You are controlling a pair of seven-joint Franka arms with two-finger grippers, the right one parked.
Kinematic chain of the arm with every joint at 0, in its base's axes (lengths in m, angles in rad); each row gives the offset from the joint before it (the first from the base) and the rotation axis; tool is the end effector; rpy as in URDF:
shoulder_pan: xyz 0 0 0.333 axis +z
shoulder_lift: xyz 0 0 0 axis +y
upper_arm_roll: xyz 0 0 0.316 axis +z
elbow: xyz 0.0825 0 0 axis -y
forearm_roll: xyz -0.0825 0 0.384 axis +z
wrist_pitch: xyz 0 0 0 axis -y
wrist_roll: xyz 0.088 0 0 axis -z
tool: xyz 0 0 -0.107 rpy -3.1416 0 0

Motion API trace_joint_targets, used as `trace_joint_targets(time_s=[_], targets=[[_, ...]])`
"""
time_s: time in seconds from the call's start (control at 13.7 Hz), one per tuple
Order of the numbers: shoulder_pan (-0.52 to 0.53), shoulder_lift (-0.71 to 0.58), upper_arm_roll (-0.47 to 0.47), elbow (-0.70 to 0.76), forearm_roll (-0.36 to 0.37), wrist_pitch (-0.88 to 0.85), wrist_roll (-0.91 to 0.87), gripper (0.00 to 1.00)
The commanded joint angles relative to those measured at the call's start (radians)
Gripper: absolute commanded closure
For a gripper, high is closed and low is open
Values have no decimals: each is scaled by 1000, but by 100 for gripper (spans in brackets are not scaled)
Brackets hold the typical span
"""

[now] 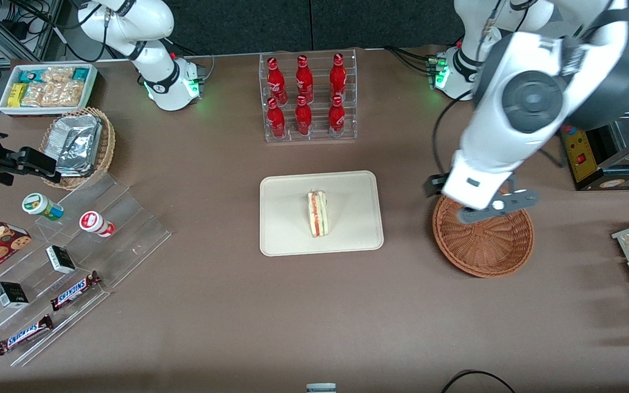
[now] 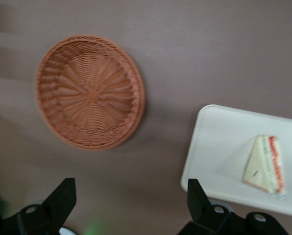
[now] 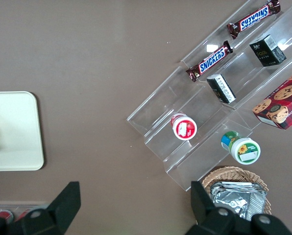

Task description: Place sandwich from basket to tray

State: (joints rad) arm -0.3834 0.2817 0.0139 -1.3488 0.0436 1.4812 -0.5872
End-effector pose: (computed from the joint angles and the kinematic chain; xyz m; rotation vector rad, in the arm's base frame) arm 0.5855 -0.2227 0.5543 -3.0081 -0.3293 0.1677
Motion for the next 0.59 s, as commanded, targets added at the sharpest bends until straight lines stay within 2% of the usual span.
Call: trace_joint_targets(time_s=[0.0, 0.51], targets=[[63, -52, -11, -33, -7, -30, 96, 0], [239, -202, -11, -98, -33, -139, 456, 0]])
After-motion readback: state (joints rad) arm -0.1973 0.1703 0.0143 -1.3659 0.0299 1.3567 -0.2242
